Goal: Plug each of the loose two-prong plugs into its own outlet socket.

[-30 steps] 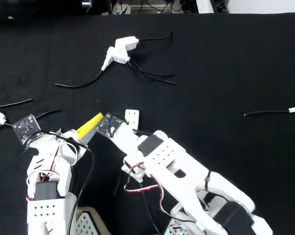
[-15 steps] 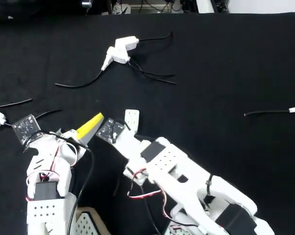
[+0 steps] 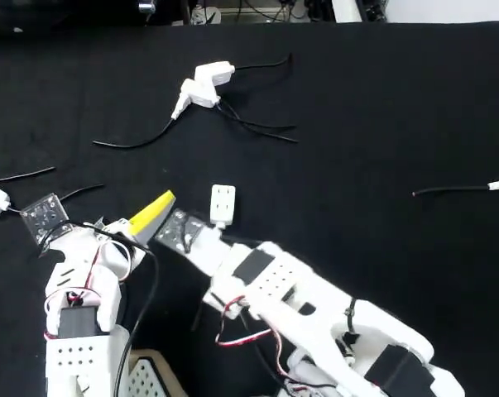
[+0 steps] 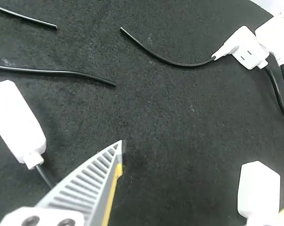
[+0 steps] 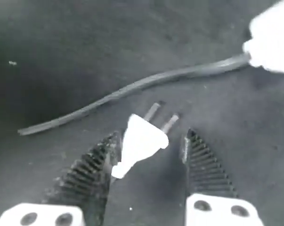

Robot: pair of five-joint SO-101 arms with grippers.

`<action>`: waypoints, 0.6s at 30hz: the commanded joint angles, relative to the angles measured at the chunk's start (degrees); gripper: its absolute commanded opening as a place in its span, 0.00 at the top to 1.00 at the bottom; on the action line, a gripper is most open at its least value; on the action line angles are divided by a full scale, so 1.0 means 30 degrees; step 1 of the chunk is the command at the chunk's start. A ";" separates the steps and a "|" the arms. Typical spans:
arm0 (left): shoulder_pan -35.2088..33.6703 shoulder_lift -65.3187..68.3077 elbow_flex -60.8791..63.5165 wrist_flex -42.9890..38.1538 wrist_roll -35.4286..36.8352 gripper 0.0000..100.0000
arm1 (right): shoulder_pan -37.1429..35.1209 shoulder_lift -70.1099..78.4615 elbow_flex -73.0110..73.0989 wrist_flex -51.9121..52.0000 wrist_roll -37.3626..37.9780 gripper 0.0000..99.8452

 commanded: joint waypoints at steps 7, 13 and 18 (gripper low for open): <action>-0.0190 -0.0117 0.0249 -0.0322 -0.0088 0.46 | -0.0264 -0.0337 0.0542 -0.0381 0.0879 0.79; -0.0190 -0.0088 0.0249 -0.0322 -0.0088 0.46 | -0.0791 0.0923 0.0132 -0.0791 0.0967 0.84; -0.0190 -0.0059 0.0249 -0.0264 -0.0088 0.46 | -0.0762 0.3150 -0.1363 -0.0352 0.0938 0.93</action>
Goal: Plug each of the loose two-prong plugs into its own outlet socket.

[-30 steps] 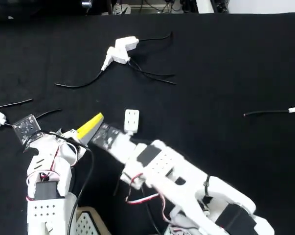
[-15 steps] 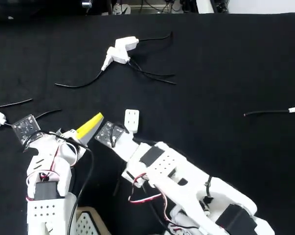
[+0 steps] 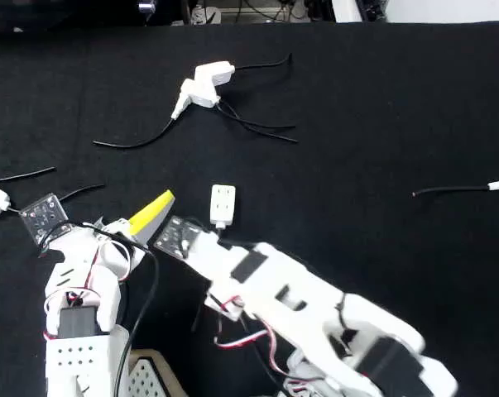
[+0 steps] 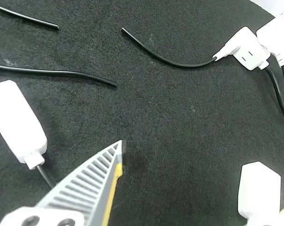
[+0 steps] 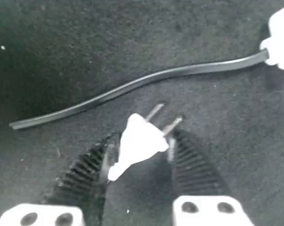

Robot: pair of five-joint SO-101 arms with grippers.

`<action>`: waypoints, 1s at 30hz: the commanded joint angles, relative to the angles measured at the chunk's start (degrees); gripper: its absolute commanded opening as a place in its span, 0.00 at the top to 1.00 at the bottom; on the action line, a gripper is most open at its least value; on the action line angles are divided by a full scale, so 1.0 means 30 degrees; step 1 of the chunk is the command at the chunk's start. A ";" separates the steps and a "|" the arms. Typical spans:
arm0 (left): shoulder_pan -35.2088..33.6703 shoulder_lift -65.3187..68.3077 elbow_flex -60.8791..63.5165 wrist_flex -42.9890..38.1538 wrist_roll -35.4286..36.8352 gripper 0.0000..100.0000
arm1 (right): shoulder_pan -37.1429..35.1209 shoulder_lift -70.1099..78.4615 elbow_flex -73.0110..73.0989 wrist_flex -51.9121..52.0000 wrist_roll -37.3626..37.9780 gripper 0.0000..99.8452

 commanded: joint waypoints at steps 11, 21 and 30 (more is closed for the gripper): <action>-0.0161 -0.0176 0.0249 0.0117 -0.0088 0.46 | 0.0821 0.4703 -0.4234 0.2256 -0.0029 0.99; -0.0161 -0.0176 0.0249 0.0088 -0.0088 0.46 | 0.0850 0.1919 -0.2535 0.1524 -0.0029 0.99; -0.0161 -0.0176 0.0249 0.0059 -0.0088 0.46 | 0.3077 -0.1480 -0.1597 0.2813 0.0117 0.99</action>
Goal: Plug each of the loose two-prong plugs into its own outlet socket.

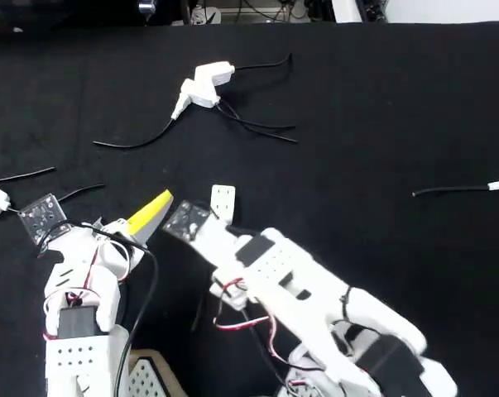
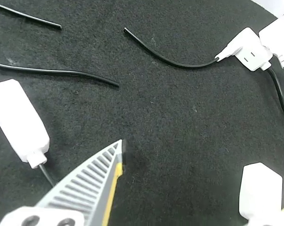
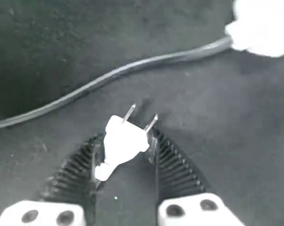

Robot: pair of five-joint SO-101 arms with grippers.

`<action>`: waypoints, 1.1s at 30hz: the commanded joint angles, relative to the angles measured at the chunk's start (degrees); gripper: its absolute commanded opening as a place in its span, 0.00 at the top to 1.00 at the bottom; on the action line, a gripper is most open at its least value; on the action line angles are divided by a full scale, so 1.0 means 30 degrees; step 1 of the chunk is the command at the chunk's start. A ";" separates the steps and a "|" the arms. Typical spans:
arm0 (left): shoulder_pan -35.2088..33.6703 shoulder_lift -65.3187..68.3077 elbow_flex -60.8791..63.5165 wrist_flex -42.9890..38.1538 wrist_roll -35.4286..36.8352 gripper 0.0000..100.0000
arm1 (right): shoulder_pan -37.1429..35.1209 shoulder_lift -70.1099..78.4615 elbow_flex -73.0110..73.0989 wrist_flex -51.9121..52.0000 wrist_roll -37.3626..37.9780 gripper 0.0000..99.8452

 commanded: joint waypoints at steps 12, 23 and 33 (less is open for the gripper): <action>0.0366 -0.0147 0.0249 -0.0029 -0.0088 0.46 | 0.2139 -0.7311 -0.3590 0.5363 0.1846 0.99; 0.2066 -0.0176 0.0249 -0.0850 -0.0088 0.46 | -0.1817 -0.2330 -1.1238 0.9436 0.0791 0.99; 0.2242 -0.0059 0.0249 -0.0791 -0.0088 0.46 | -0.1905 0.2681 -1.5546 0.9495 0.0791 0.99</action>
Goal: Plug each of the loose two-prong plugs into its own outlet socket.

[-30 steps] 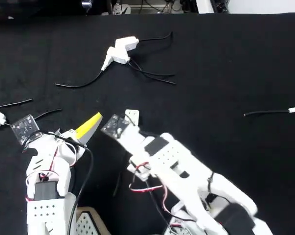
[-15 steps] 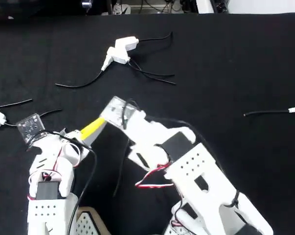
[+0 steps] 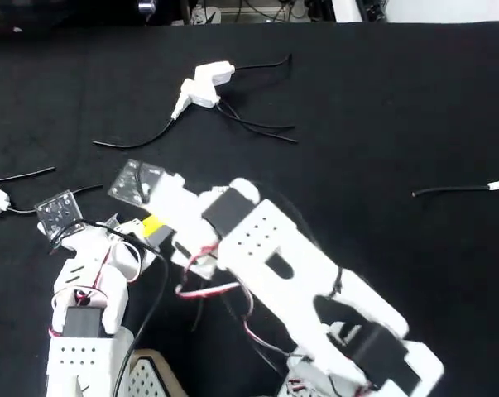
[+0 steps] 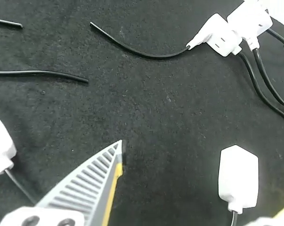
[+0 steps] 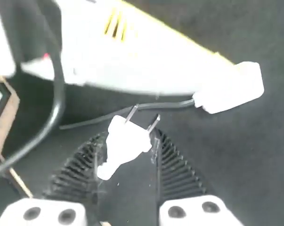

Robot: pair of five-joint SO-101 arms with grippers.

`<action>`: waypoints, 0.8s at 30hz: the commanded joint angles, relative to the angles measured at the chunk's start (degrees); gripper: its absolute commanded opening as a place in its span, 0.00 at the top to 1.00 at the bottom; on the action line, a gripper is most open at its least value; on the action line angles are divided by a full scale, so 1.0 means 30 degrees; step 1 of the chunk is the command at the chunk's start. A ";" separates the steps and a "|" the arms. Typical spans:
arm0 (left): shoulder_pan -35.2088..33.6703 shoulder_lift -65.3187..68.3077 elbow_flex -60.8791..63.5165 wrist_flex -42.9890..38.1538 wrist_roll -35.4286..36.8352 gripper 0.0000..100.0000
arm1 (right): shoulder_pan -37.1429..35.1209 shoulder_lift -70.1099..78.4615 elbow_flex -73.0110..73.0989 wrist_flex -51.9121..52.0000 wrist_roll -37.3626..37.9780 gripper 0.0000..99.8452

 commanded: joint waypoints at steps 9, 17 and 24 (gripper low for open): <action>0.0249 -0.0117 0.0249 0.0147 -0.0088 0.46 | -0.0176 0.2945 -0.6462 0.1319 -0.0147 0.99; 0.0249 -0.0147 0.0249 0.0176 -0.0088 0.46 | -0.0205 0.3385 -1.0652 0.4454 -0.0176 0.99; 0.0249 -0.0147 0.0249 0.0264 -0.0088 0.46 | -0.0205 0.3443 -1.1619 0.4806 -0.0176 0.99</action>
